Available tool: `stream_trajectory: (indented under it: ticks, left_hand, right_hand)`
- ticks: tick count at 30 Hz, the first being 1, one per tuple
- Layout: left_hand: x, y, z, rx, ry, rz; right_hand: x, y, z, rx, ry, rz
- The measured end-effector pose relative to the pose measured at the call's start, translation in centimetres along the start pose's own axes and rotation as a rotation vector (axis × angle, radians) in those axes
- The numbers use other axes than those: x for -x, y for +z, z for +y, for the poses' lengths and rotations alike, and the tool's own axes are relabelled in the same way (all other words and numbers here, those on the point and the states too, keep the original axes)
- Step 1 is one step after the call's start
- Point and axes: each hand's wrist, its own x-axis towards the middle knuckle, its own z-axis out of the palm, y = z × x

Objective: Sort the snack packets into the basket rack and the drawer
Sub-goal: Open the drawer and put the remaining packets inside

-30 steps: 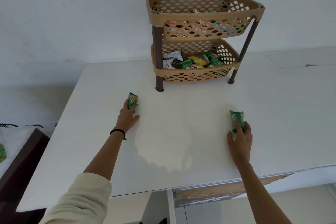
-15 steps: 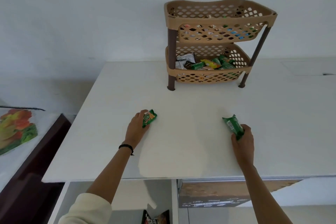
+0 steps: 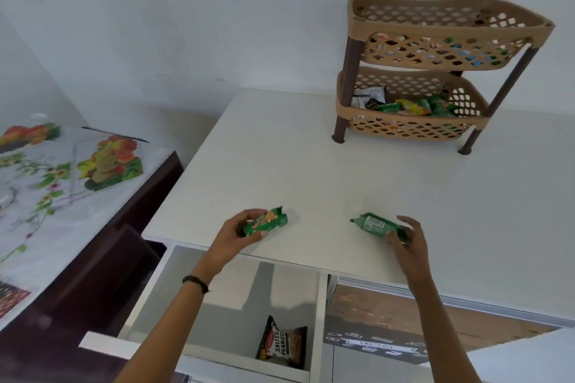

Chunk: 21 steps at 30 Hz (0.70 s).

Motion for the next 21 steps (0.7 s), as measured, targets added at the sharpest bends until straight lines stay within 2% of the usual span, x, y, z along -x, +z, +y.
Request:
stream_trajectory:
  ticks: [3, 7, 12, 15, 21]
  left_hand:
    - [3.3, -1.2, -1.4, 0.073, -0.131, -0.056]
    - [6.4, -2.5, -4.0, 0.01, -0.333, -0.14]
    - [8.0, -3.1, -7.4, -0.118, -0.593, -0.21]
    - [7.6, -2.2, -9.2, -0.204, -0.738, -0.144]
    - [7.0, 0.0, -11.2, -0.44, -0.941, -0.16]
  right_hand:
    - [1.3, 3.0, -0.9, -0.086, 0.05, -0.267]
    - [4.4, 6.5, -1.4, -0.066, 0.142, -0.707]
    - [7.3, 9.9, -1.6, 0.018, 0.184, -1.006]
    - [8.7, 11.7, -0.3, 0.313, 0.075, -1.1]
    - [11.1, 14.6, 3.8, 0.725, -0.143, -1.011]
